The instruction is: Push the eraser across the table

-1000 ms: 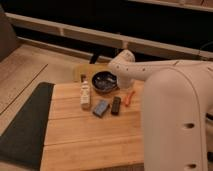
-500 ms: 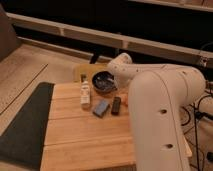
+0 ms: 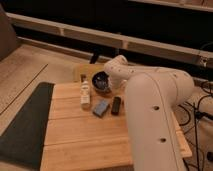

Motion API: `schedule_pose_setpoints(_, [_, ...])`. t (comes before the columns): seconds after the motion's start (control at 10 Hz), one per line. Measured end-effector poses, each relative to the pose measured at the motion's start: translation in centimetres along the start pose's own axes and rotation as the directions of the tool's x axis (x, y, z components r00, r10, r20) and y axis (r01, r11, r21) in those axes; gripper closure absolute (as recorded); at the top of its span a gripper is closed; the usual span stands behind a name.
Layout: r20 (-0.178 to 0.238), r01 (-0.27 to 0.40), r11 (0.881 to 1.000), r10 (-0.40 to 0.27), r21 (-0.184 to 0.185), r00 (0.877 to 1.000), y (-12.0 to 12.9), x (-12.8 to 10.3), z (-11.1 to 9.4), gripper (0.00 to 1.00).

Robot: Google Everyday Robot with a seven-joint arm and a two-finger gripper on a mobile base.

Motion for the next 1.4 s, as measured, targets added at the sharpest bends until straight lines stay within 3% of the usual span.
schedule_pose_setpoints(0.4, [0.001,0.026,0.998,-0.026,-0.063,1.0,2.3,0.1,1.2,1.0])
schedule_pose_setpoints(0.8, [0.004,0.01,0.989,-0.01,-0.146,1.0,5.0,2.4,1.2,1.0])
schedule_pose_setpoints(1.1, [-0.019,0.019,0.985,-0.022,-0.172,1.0,5.7,5.0,1.6,1.0])
schedule_pose_setpoints(1.4, [-0.05,0.008,0.985,-0.017,-0.17,0.999,5.2,6.8,1.8,1.0])
